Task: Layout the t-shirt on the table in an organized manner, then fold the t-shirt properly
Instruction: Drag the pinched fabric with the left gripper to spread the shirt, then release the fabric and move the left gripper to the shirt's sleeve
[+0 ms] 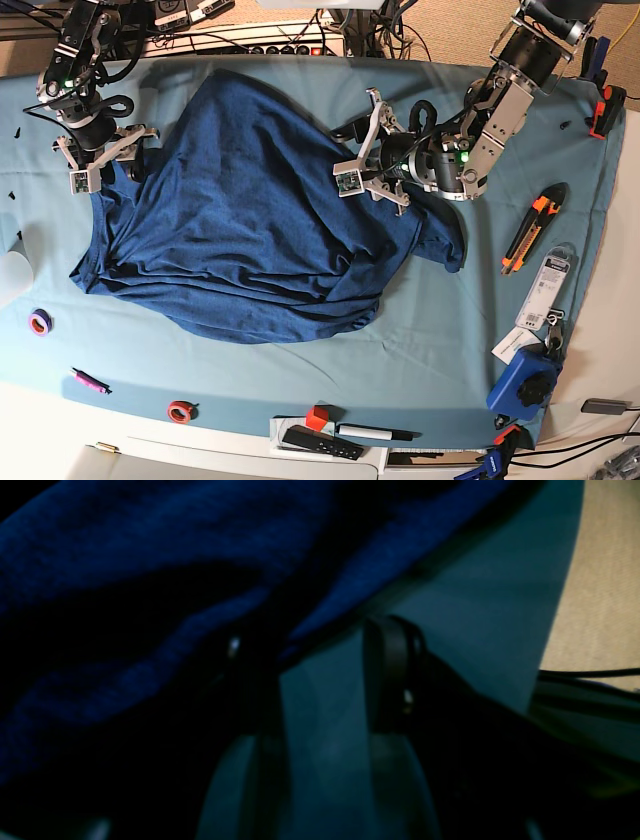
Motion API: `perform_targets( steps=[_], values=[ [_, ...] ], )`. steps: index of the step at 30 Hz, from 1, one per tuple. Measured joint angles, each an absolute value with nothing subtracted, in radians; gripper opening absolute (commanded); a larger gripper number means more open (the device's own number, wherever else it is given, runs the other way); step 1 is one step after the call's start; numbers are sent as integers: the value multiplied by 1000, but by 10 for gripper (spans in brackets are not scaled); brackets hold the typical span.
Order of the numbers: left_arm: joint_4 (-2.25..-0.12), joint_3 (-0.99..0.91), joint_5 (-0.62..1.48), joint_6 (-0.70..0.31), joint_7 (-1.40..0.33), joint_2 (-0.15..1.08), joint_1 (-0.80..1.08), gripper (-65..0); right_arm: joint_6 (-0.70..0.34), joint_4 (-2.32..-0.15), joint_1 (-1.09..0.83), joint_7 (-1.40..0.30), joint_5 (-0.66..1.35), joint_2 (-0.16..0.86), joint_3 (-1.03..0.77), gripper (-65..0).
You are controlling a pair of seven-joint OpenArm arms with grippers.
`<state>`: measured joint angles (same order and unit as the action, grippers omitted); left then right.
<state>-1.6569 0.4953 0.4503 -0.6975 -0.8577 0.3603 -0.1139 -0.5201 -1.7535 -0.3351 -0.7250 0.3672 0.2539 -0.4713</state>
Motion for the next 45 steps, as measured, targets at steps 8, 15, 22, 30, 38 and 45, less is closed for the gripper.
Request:
perform_targets(
  steps=[8, 15, 22, 30, 38, 45],
  values=[
    [-1670, 653, 287, -600, -748, 358, -126, -550, -520, -1753, -335, -725, 367, 254, -471, -338],
    [-1681, 691, 237, -550, -764, 340, -141, -650, -520, -1753, -335, -726, 367, 254, -471, -338],
    [-1785, 691, 226, -485, -947, 385, -219, -650, -520, -1753, -335, -727, 366, 254, -471, -338],
    [-1866, 584, 248, -448, -890, 384, -299, -650, -520, -1753, -335, -729, 365, 252, -471, -338],
    [-1866, 493, 247, -437, -815, 385, -395, -650, -520, -1753, -335, -729, 366, 252, -471, -338],
    [-1866, 490, 183, -392, -726, 382, -455, -650, -520, -1753, -335, -729, 366, 252, -471, -338]
  ],
)
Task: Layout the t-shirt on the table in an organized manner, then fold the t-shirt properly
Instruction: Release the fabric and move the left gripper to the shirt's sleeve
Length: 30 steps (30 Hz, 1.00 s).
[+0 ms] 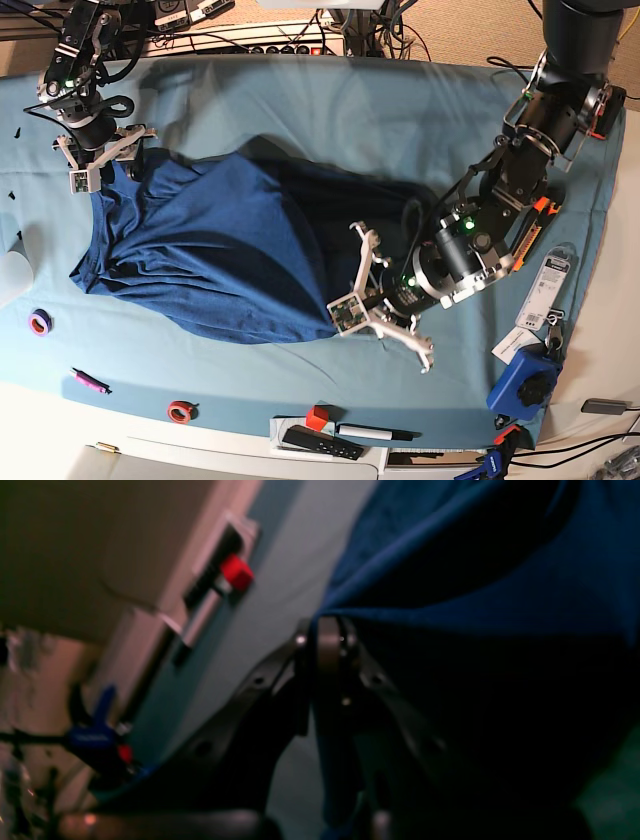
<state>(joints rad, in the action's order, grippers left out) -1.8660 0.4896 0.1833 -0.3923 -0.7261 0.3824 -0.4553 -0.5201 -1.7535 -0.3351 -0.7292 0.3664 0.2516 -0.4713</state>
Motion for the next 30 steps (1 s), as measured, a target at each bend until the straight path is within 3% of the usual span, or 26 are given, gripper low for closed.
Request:
perform_targets(
  steps=[6, 20, 27, 28, 30],
  values=[
    [-1807, 490, 152, -391, -694, 358, -526, -650, -520, -1753, -335, -729, 367, 252, -471, -338],
    [-1391, 490, 132, -374, -616, 266, -739, -650, -520, -1753, -335, -733, 364, 229, -471, -338],
    [-1320, 490, 124, -376, -600, 265, -793, -650, -520, -1753, -335, -733, 364, 229, -471, -338],
    [-1313, 490, 128, -407, -597, 263, -793, -583, -520, -1753, -335, -733, 364, 229, -471, -338],
    [-1296, 490, 154, -435, -596, 263, -783, -381, -520, -1753, -335, -733, 364, 229, -471, -338]
  ],
)
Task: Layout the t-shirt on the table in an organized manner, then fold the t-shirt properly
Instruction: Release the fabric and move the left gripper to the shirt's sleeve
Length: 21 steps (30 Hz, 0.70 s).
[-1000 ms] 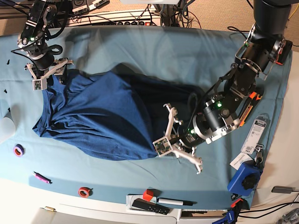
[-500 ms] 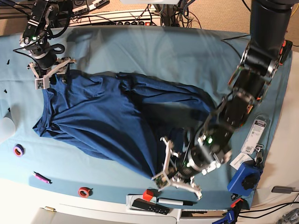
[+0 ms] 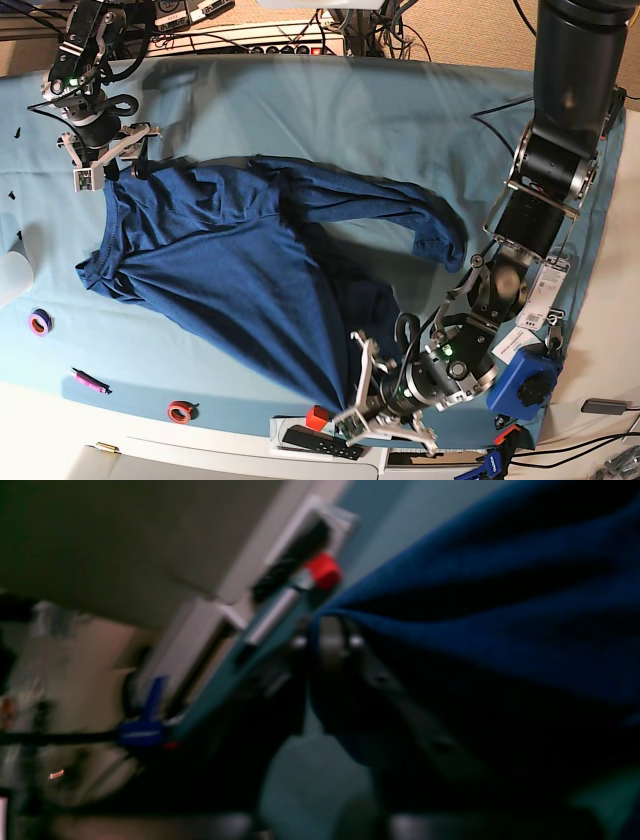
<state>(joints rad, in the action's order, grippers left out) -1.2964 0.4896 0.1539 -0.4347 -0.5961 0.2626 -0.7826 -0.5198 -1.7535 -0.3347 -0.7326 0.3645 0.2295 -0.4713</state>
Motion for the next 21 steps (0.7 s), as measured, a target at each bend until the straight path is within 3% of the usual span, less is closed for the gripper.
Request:
perform_targets(
  steps=[2, 3, 10, 17, 21],
  values=[
    [-1279, 490, 162, -434, -596, 263, -758, -250, -520, -1753, -335, -733, 364, 229, -471, -338],
    [-1269, 490, 164, -430, -596, 263, -741, -230, -520, -1753, -335, -733, 365, 229, -471, -338],
    [-1256, 490, 303, -441, -704, 314, -638, -245, -520, -1753, -335, -732, 365, 229, -471, -338],
    [-1258, 488, 646, -558, -860, 468, -599, -260, -529, -1753, -335, -753, 318, 229, -471, -338],
    [-1259, 488, 797, -656, -916, 481, -517, -260, -563, -1753, -335, -745, 220, 237, -471, -337]
  ],
)
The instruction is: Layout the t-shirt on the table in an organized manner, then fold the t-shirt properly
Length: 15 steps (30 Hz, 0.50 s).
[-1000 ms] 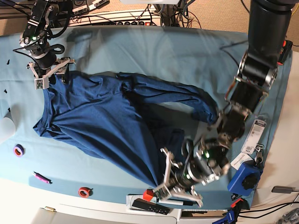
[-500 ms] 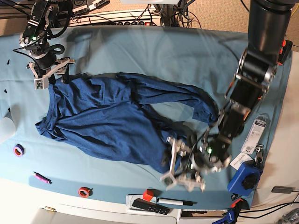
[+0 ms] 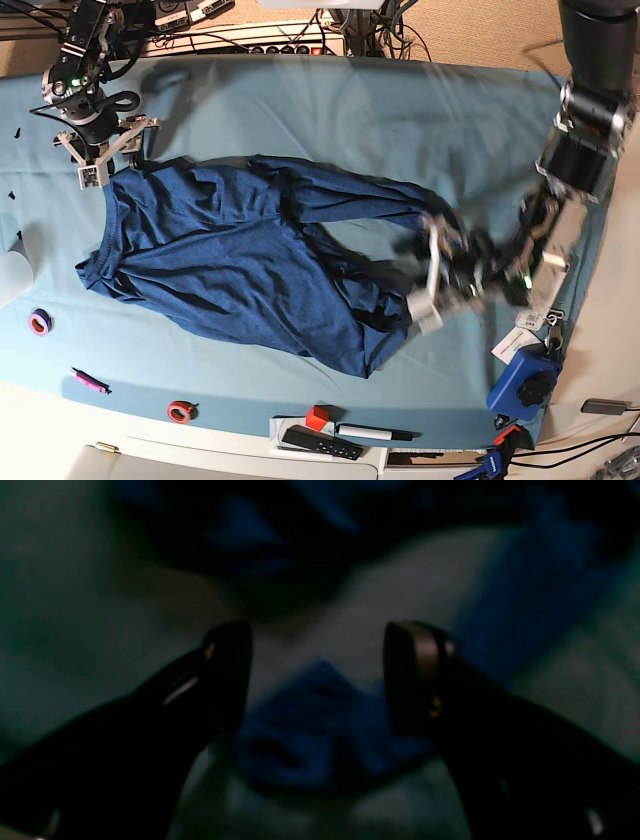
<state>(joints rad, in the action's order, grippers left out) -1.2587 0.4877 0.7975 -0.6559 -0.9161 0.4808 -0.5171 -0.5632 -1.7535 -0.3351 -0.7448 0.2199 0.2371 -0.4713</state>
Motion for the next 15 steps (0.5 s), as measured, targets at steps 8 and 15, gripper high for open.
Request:
perform_targets(
  steps=[8, 15],
  values=[
    [-1271, 484, 832, -694, -898, 343, -376, -260, -606, -1753, -335, -719, 16, 249, -471, -337],
    [-1269, 485, 826, -693, -919, 250, -370, -260, -603, -1753, -338, -683, -136, 252, -471, -338]
  ],
)
